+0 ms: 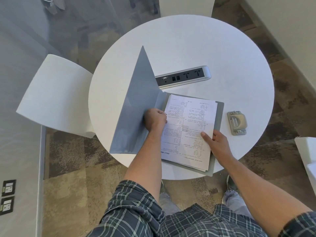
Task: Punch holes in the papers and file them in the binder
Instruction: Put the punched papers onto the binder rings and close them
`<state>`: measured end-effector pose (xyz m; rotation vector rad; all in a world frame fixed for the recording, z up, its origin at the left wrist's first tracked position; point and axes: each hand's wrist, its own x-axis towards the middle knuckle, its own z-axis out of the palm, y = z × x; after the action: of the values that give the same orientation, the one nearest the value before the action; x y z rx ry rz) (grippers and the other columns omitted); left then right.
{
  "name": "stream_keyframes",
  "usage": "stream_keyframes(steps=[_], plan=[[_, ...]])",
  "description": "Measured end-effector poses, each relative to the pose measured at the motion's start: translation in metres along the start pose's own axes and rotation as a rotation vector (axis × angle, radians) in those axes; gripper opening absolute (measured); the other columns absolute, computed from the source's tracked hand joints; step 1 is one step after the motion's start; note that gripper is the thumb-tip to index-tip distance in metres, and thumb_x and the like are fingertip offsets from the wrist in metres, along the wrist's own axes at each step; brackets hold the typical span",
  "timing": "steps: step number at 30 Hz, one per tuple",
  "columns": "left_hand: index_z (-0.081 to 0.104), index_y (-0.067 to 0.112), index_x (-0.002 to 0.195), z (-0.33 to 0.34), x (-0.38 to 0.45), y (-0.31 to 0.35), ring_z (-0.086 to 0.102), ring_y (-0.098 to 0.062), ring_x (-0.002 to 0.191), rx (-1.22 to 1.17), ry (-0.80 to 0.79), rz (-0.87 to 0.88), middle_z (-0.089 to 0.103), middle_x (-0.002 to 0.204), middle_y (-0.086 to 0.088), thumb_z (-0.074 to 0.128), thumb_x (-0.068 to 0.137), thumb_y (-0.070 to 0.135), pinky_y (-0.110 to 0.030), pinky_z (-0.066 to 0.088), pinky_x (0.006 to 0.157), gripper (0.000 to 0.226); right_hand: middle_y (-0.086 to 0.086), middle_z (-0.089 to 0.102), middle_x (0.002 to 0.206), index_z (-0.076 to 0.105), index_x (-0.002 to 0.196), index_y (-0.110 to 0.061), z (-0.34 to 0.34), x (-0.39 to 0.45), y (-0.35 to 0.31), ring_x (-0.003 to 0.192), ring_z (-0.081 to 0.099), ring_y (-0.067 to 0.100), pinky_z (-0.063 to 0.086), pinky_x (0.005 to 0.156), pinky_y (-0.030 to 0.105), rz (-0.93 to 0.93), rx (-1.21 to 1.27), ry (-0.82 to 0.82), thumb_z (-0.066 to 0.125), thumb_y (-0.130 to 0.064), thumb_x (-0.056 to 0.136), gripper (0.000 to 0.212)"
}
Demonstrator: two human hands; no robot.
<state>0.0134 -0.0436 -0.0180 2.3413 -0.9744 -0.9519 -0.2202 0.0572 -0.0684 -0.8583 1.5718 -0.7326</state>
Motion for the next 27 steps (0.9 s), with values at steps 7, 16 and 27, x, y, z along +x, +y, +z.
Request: stream_keyframes(steps=[7,16,27], plan=[[0.069,0.019,0.070,0.013,-0.001,-0.010,0.074,-0.019,0.063,0.031,0.034,0.106,0.075,0.071,0.004,0.068,0.080,0.008,-0.039,0.064,0.064,0.014,-0.007,0.076,0.109,0.064,0.117,-0.025,0.000,0.003,0.002,0.099,0.075,0.017,0.062,0.090,0.051,0.043,-0.029,0.040,0.067,-0.042,0.098,0.026],[0.075,0.011,0.079,0.002,-0.013,-0.022,0.069,-0.027,0.072,0.312,0.023,0.303,0.076,0.079,-0.002,0.066,0.090,0.022,-0.029,0.055,0.060,0.017,-0.001,0.066,0.099,0.033,0.139,-0.021,0.013,-0.018,-0.002,0.088,0.070,0.019,0.051,0.062,0.026,-0.050,-0.271,0.154,0.069,-0.025,0.097,0.055],[0.074,0.010,0.092,-0.012,-0.024,-0.020,0.068,-0.032,0.086,0.476,0.061,0.493,0.073,0.095,-0.009,0.062,0.092,0.014,-0.038,0.055,0.067,0.012,0.009,0.049,0.141,0.046,0.143,-0.010,0.067,-0.017,-0.028,0.126,0.050,0.030,0.044,0.104,0.039,-0.419,-0.785,0.174,0.061,0.008,0.076,0.071]])
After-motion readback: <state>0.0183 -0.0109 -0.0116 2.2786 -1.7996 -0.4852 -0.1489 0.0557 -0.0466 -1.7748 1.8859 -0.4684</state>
